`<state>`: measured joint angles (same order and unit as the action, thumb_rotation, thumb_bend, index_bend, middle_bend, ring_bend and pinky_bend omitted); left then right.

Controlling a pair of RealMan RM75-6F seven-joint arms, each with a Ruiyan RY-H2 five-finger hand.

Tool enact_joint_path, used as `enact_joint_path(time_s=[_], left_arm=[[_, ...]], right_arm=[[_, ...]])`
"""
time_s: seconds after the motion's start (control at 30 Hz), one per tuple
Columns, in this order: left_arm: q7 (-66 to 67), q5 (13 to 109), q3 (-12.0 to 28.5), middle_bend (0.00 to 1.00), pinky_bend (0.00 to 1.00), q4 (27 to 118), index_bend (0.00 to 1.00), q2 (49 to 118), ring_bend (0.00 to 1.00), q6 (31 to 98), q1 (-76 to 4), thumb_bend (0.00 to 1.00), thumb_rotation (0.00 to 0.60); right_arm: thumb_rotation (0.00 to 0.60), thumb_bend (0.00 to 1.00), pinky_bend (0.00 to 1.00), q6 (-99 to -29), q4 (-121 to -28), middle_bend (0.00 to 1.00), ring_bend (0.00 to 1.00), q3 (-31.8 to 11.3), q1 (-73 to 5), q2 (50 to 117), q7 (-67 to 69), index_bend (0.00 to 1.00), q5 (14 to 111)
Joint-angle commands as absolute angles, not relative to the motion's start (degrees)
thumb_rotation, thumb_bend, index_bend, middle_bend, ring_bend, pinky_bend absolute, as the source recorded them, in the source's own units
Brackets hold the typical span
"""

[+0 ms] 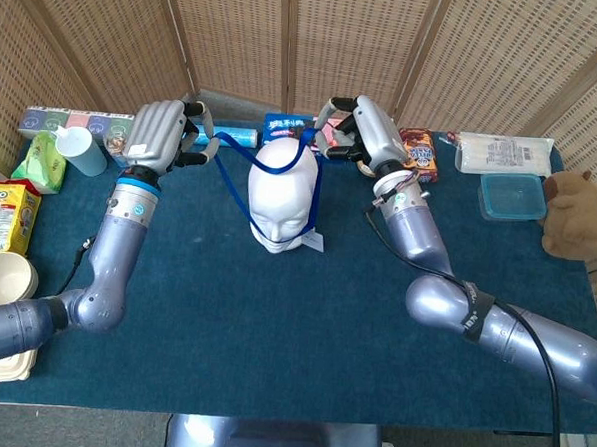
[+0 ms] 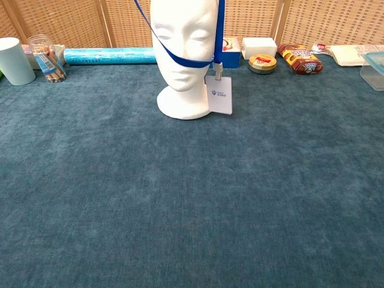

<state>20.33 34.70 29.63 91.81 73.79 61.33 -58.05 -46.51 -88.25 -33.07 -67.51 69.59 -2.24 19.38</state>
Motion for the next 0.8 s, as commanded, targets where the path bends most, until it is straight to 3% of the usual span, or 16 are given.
enact_joint_path(time_s=[0.03,0.8], left_arm=[[20.2,33.38,29.27,1.0,1.0,90.14,0.6,74.62,1.0,60.63,-58.55,0.51,0.6],[20.79,29.7,26.53,1.0,1.0,80.27,0.6,79.87,1.0,58.33,-60.19,0.51,0.6]], right_arm=[[0.6,0.51,1.0,-46.62,-87.99,1.0,1.0,-32.74,-67.13,69.17,-2.25,0.63,19.02],[0.6,0.51,1.0,-45.97,-81.55,1.0,1.0,-28.52,-68.24,71.02,-6.41,0.63,16.05]])
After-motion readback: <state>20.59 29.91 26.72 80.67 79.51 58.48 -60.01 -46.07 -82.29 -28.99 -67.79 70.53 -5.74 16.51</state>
